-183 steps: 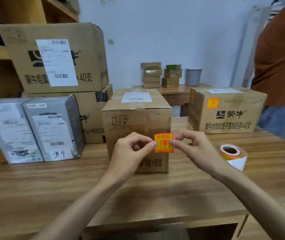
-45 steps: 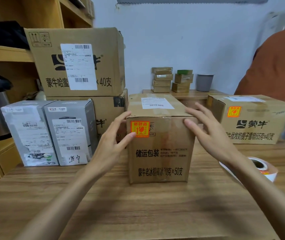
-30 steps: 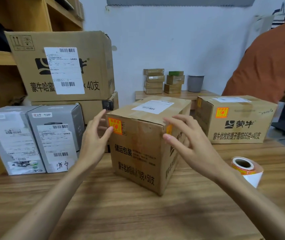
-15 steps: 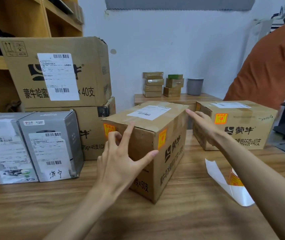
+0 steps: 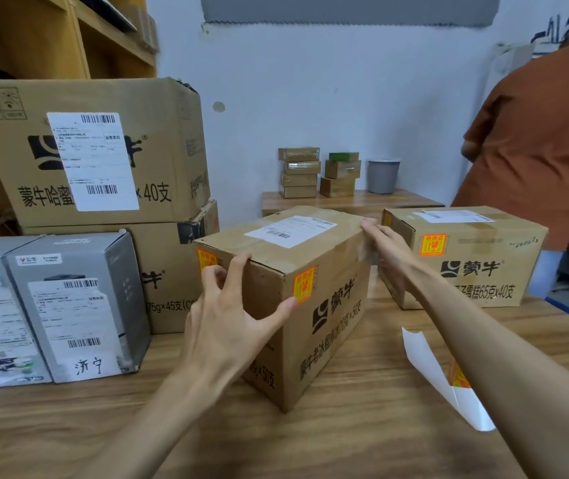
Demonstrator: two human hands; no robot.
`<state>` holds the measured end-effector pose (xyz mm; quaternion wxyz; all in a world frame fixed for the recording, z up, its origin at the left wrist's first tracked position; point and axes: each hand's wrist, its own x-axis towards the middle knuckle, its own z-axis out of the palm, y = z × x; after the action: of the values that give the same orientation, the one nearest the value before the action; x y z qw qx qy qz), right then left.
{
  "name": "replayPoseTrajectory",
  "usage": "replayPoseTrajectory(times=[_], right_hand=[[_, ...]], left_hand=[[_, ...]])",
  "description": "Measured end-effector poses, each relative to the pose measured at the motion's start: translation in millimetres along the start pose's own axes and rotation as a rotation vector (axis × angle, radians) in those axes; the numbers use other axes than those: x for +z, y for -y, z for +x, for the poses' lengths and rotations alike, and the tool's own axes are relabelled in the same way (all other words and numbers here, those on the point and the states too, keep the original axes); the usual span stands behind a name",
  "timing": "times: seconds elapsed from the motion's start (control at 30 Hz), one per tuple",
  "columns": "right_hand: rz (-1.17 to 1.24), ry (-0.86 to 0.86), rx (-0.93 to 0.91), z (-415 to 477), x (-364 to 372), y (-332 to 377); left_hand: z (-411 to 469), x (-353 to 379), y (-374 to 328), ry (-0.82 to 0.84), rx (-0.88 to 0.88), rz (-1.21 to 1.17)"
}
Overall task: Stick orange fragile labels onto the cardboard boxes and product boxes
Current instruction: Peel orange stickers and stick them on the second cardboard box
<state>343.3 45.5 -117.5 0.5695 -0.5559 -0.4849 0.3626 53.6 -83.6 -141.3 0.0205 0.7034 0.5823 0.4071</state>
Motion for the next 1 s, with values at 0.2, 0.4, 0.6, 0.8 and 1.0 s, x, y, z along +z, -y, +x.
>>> replayPoseTrajectory(times=[0.2, 0.4, 0.6, 0.8, 1.0], right_hand=[[0.046, -0.100, -0.006, 3, -12, -1], [-0.130, -0.303, -0.067, 10, -23, -5], [-0.548, -0.464, -0.219, 11, -29, 2], [-0.959, -0.295, -0.471, 26, -46, -4], [-1.039, -0.267, -0.569, 40, -54, -11]], left_hand=[[28, 5, 25, 0.144, 0.014, -0.266], [74, 24, 33, 0.265, 0.054, -0.384], [116, 47, 28, 0.293, 0.043, -0.424], [148, 71, 27, 0.264, 0.049, -0.412], [171, 96, 31, 0.290, 0.043, -0.429]])
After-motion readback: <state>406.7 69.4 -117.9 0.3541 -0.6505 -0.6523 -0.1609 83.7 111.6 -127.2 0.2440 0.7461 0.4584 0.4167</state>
